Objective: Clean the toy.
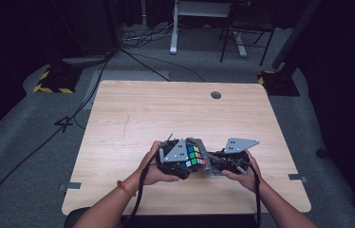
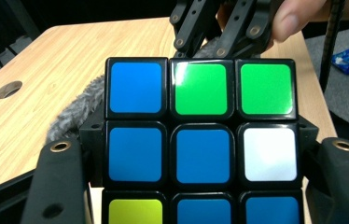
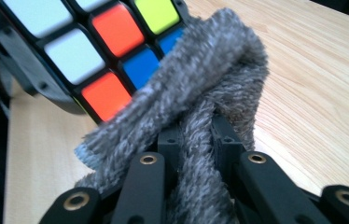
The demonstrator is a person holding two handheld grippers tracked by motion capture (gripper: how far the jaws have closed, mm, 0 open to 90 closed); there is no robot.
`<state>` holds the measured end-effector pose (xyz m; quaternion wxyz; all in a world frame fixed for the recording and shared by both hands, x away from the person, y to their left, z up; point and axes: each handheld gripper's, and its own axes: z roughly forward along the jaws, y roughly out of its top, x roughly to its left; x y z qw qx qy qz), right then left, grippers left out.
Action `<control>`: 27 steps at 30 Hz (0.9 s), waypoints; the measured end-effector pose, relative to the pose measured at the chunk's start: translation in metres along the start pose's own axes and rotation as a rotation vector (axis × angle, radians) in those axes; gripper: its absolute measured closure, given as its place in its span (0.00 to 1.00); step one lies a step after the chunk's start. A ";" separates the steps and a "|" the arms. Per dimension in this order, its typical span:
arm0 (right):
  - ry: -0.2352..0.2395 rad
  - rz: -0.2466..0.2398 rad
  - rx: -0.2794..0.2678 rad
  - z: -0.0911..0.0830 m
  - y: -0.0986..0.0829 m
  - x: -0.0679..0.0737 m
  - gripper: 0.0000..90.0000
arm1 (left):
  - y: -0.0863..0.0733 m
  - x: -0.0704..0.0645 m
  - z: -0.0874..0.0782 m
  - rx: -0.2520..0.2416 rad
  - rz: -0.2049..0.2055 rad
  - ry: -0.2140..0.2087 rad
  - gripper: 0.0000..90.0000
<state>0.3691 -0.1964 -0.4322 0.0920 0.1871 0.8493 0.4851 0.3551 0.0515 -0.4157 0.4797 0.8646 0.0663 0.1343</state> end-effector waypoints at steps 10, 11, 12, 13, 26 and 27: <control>0.065 0.017 -0.086 -0.009 0.003 0.002 0.87 | -0.003 -0.002 0.010 0.098 0.045 0.013 0.36; 0.065 0.017 -0.086 -0.009 0.003 0.002 0.87 | -0.003 -0.002 0.010 0.098 0.045 0.013 0.36; 0.067 0.016 -0.092 -0.010 0.004 0.002 0.87 | -0.003 -0.002 0.010 0.107 0.042 0.016 0.36; 0.069 0.007 -0.107 -0.012 0.006 0.003 0.87 | -0.003 -0.003 0.012 0.118 0.043 0.014 0.37; 0.001 -0.027 -0.028 -0.002 0.001 0.004 0.87 | 0.004 -0.002 0.003 0.069 0.035 0.027 0.37; 0.007 -0.023 -0.015 0.000 0.000 0.003 0.87 | 0.005 -0.002 0.001 0.063 0.037 0.030 0.37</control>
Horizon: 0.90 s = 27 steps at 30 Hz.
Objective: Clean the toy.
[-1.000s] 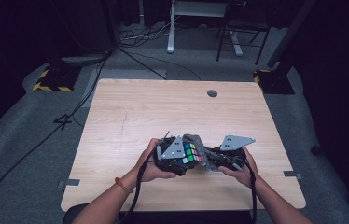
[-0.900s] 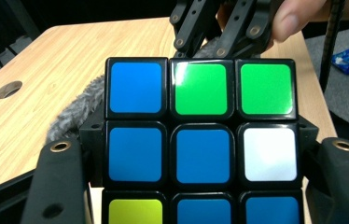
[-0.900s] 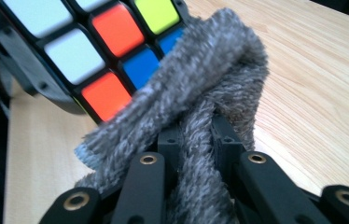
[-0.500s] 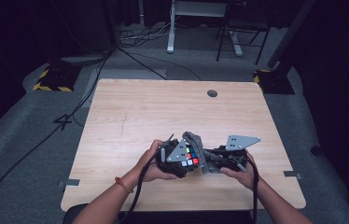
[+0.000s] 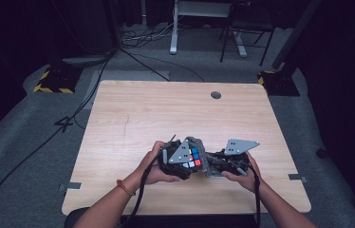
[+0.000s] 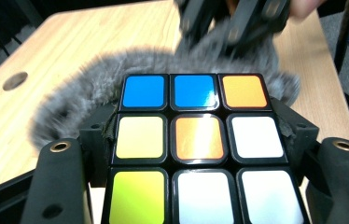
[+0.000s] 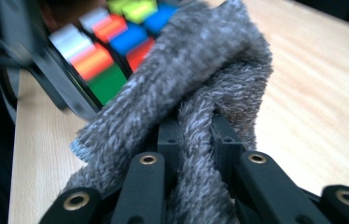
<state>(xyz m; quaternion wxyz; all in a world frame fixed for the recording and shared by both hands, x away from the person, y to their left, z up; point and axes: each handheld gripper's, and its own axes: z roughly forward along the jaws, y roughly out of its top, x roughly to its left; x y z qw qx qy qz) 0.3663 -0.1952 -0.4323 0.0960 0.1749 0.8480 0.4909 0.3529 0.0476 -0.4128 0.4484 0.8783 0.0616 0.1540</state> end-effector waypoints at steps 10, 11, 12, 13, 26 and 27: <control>0.033 -0.002 -0.057 -0.007 0.005 0.005 0.87 | -0.002 0.000 0.003 0.004 -0.006 -0.003 0.37; 0.025 -0.010 -0.062 -0.008 0.006 0.006 0.87 | -0.002 0.000 0.003 0.004 -0.006 -0.003 0.37; 0.025 -0.010 -0.062 -0.008 0.006 0.006 0.87 | -0.002 0.000 0.003 0.006 -0.012 -0.007 0.37; 0.024 -0.012 -0.076 -0.010 0.006 0.007 0.87 | -0.001 0.000 0.004 0.009 -0.011 -0.005 0.37; 0.015 0.020 0.070 0.012 -0.006 -0.001 0.87 | 0.006 0.000 -0.012 -0.082 -0.007 0.008 0.37; 0.028 0.027 0.066 0.013 -0.006 -0.001 0.87 | 0.006 0.000 -0.013 -0.082 -0.007 0.003 0.37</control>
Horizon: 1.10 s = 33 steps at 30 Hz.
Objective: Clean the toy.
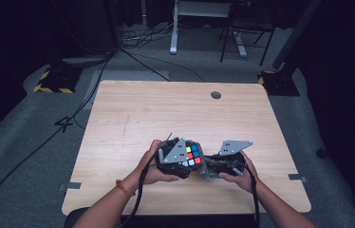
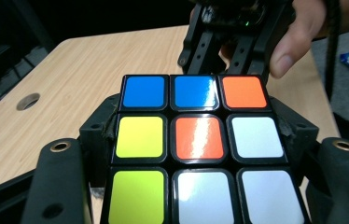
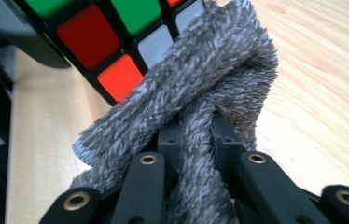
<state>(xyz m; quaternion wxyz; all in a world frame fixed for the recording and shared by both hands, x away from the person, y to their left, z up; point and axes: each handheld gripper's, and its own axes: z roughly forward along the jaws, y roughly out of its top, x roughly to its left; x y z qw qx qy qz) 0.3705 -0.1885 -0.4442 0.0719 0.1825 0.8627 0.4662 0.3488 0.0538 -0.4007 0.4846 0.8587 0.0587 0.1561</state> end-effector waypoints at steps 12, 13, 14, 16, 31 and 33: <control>0.074 0.043 -0.147 -0.020 0.007 -0.002 0.87 | -0.009 0.002 0.007 0.056 0.011 0.019 0.37; 0.081 0.024 -0.175 -0.027 0.011 0.002 0.87 | -0.011 0.000 0.013 0.088 0.019 0.015 0.37; 0.063 0.003 -0.172 -0.029 0.014 0.006 0.87 | -0.011 0.000 0.014 0.085 0.016 0.008 0.37; 0.020 -0.040 -0.162 -0.031 0.017 0.013 0.87 | -0.011 0.000 0.015 0.081 0.016 0.010 0.37; 0.001 0.001 -0.014 -0.007 0.003 0.000 0.87 | -0.002 -0.002 0.004 -0.001 0.018 0.012 0.37; 0.039 0.030 -0.006 -0.001 -0.001 -0.003 0.87 | -0.001 -0.003 0.004 -0.018 0.018 0.002 0.37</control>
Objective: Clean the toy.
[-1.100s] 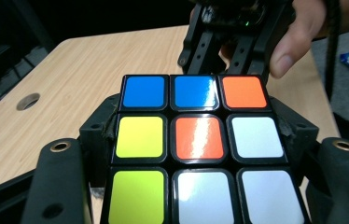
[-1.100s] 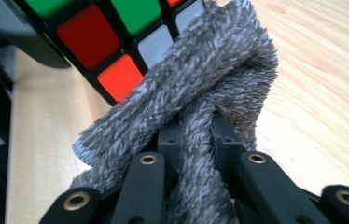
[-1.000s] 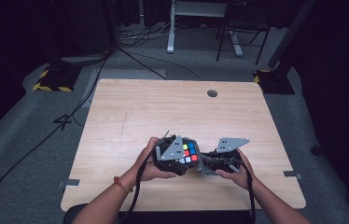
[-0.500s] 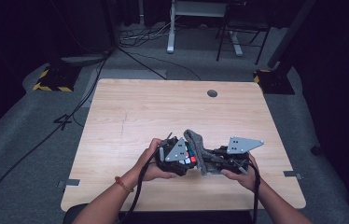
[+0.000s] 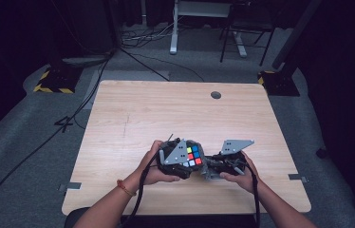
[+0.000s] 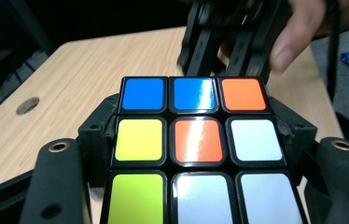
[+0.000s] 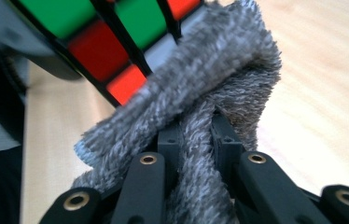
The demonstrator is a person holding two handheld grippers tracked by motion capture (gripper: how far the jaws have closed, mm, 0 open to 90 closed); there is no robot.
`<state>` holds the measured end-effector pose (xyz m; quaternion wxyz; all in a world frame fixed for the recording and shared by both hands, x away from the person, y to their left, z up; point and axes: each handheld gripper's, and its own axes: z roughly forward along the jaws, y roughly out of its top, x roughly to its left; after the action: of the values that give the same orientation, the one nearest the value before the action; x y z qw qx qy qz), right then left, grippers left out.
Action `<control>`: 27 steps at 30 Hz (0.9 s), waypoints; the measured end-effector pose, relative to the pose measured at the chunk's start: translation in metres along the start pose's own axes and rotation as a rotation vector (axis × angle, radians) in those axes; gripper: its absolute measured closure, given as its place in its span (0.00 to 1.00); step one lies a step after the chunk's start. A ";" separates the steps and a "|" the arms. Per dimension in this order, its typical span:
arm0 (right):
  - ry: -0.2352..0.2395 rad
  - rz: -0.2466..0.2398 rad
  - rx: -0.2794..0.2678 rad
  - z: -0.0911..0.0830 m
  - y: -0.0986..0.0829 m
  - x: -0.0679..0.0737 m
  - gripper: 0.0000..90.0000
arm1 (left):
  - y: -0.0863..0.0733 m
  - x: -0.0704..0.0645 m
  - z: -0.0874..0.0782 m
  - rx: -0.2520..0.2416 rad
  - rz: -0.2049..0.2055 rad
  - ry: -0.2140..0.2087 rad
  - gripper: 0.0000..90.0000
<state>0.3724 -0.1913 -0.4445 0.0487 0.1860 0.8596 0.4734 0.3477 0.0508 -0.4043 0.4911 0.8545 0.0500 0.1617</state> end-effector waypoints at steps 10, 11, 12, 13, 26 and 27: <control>0.085 0.060 -0.124 -0.014 0.000 -0.009 0.87 | -0.003 0.006 -0.004 -0.029 -0.034 0.003 0.37; 0.090 0.064 -0.135 -0.015 0.000 -0.009 0.87 | -0.004 0.006 -0.005 -0.018 -0.034 0.010 0.37; 0.095 0.069 -0.150 -0.017 0.000 -0.010 0.87 | -0.005 0.006 -0.004 0.010 -0.025 0.022 0.37; 0.095 0.069 -0.150 -0.017 0.000 -0.010 0.87 | -0.005 0.006 -0.004 0.010 -0.025 0.022 0.37; 0.018 0.021 -0.105 -0.018 0.004 -0.004 0.87 | 0.003 -0.003 -0.007 -0.045 -0.004 0.044 0.37; 0.030 0.027 -0.092 -0.015 0.003 -0.006 0.87 | 0.003 -0.003 -0.008 -0.058 -0.002 0.042 0.37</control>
<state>0.3749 -0.2043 -0.4341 0.0378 0.1881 0.8349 0.5159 0.3424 0.0550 -0.3983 0.5147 0.8363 0.0566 0.1805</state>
